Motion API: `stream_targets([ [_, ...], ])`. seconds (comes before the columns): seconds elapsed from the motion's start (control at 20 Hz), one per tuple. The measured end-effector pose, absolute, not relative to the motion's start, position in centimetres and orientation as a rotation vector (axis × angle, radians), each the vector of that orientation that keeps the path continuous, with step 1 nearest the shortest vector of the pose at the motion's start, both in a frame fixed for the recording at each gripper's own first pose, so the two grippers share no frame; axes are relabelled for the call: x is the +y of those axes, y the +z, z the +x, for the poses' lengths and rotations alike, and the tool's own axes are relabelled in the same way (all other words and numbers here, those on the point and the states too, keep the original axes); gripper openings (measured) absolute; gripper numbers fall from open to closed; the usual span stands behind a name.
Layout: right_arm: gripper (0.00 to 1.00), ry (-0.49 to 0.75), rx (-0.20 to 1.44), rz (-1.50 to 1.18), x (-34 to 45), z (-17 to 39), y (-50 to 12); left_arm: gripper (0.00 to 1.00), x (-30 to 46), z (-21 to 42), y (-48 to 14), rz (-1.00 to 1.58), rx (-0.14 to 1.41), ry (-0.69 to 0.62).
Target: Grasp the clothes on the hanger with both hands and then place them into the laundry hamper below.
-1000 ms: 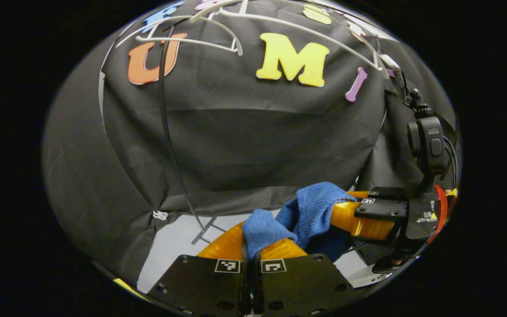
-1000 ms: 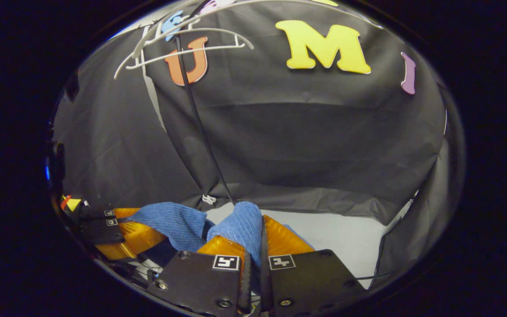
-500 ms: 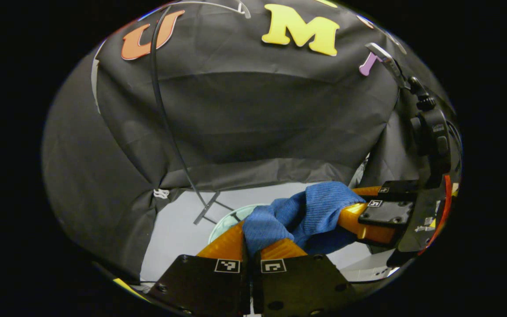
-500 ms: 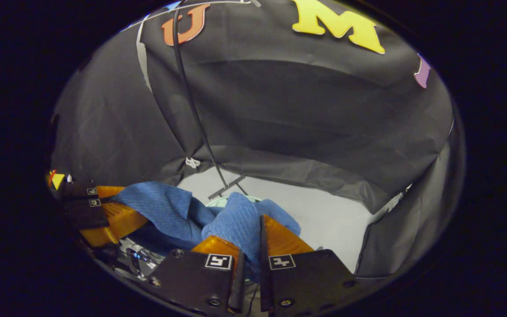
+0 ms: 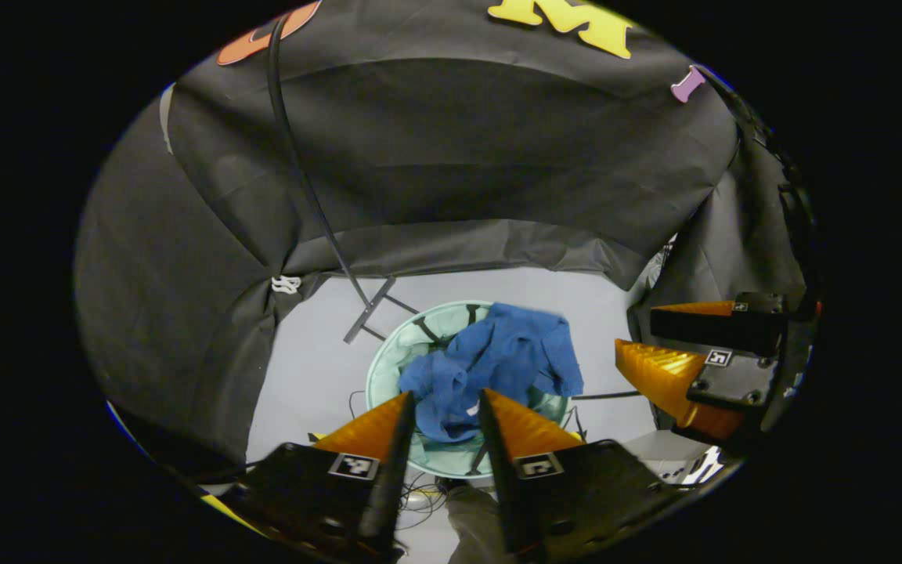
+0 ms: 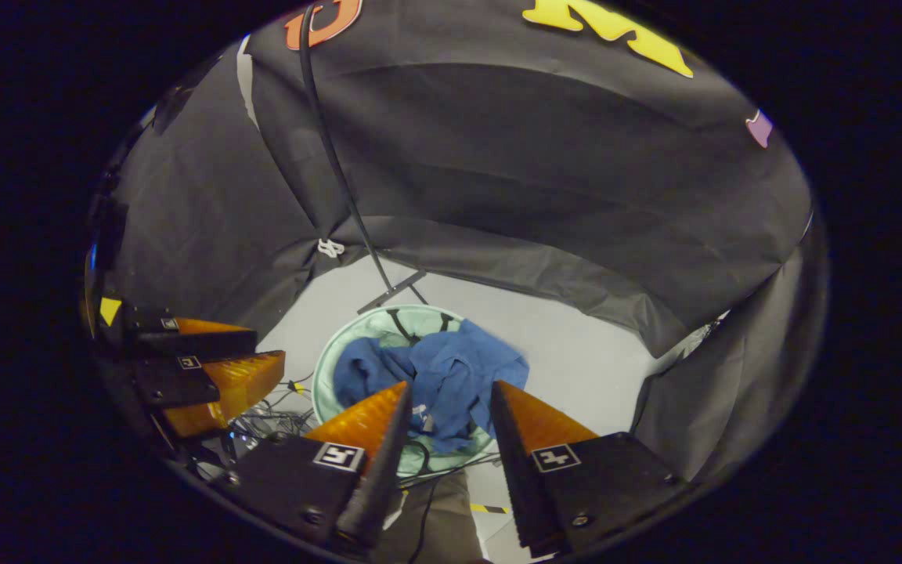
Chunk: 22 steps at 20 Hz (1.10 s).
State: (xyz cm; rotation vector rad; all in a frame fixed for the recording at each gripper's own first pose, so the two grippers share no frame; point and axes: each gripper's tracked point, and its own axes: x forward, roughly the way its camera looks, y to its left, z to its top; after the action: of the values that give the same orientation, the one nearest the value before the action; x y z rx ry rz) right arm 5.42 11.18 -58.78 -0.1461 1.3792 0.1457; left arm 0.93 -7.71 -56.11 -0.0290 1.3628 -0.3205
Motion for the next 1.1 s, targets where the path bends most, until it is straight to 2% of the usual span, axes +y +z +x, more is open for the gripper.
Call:
stream_targets([
  [0.05, 0.78, 0.143, 1.379, -0.158, 10.7, 5.1, -58.4, 0.6, -7.3, 0.9, -56.2, -0.024, 1.363, -0.31],
  [0.1, 0.73, 0.137, 1.372, -0.165, 10.2, 4.9, -58.1, 0.73, -7.0, 0.5, -55.8, -0.027, 1.363, -0.303],
  [0.15, 0.75, 0.132, 1.361, -0.166, 9.7, 5.0, -57.6, 0.86, -6.5, 0.2, -55.3, -0.029, 1.361, -0.298],
  [0.25, 0.75, 0.122, 1.318, -0.163, 9.4, 5.6, -55.8, 0.88, -5.5, 0.1, -54.0, -0.03, 1.347, -0.292],
  [0.3, 0.75, 0.12, 1.292, -0.161, 9.0, 5.2, -54.7, 0.98, -5.5, 0.0, -53.6, -0.028, 1.338, -0.29],
  [0.35, 0.75, 0.119, 1.263, -0.159, 8.9, 5.3, -53.6, 0.96, -5.4, 0.1, -53.0, -0.028, 1.327, -0.291],
  [0.4, 0.75, 0.117, 1.232, -0.155, 9.4, 5.4, -52.4, 1.0, -5.2, -0.1, -52.3, -0.03, 1.315, -0.293],
  [0.45, 0.75, 0.117, 1.203, -0.151, 9.7, 5.7, -50.9, 0.97, -5.1, 0.0, -51.5, -0.033, 1.3, -0.296],
  [0.7, 0.75, 0.079, 1.024, -0.133, 10.2, 6.6, -43.6, 0.97, -5.0, 1.4, -45.9, -0.018, 1.145, -0.307],
  [1.1, 0.84, -0.042, 0.727, -0.065, 8.9, 4.4, -30.3, 0.97, -4.6, 4.2, -34.5, -0.018, 0.801, -0.32],
])
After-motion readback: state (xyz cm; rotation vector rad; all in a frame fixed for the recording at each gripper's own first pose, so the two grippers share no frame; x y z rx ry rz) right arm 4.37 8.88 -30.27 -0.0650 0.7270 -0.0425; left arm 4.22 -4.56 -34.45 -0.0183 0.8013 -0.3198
